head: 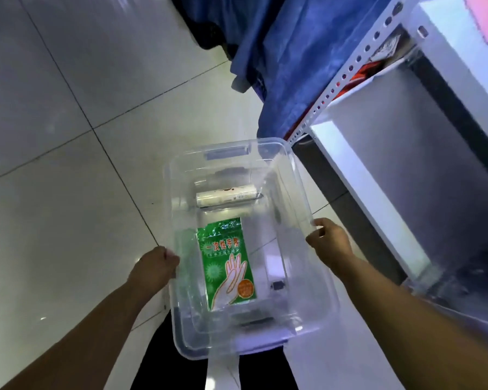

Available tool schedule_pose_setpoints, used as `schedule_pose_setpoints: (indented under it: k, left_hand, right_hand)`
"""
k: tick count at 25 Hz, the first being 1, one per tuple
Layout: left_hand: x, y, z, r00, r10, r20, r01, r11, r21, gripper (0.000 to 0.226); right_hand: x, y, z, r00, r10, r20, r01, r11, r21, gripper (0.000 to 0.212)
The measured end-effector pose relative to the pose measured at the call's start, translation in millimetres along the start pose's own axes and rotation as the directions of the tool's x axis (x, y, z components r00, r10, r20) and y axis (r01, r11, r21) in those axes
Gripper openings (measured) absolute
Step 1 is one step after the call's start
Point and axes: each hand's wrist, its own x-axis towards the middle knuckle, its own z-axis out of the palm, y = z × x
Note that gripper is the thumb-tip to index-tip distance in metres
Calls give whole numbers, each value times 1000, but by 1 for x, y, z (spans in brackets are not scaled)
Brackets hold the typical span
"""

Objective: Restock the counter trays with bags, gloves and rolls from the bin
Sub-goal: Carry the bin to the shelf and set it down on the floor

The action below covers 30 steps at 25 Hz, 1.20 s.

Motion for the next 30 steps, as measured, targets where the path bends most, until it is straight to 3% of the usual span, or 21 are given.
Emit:
schedule_pose_setpoints:
  k: [6,11,15,19,24,27,30]
  left_hand:
    - [103,-25,46,1000,-11,20,12,999,-48,15]
    - [127,-33,71,1000,-23,10,24,989,-145,8]
    - [132,-32,89,999,-8,-38,6,999,-50,4]
    - [127,-30,89,998,-22,-59,24,999,38,30]
    - [97,-3,73,966,157,-207,-136,985,108,31]
    - [77,36,71,961,272,-42,-265,955,133,18]
    - [47,87,79,902,426,69,-431,881,196,15]
  right_hand:
    - [91,19,61,995,79,-66,-71,990,118,28]
    - [121,31,87,979,78,-189,-43,982,185,27]
    - [131,41,96,968,57,-246,-5,978,208,26]
    - [127,46,92,982,88,-165,-37,955,294,28]
    - [86,47,65,962,60,-267,27,950,312,32]
    - [49,45,33,948,-22,-319,122,947,298,29]
    - [5,44,-15,903,-82,-422,223,929,297,28]
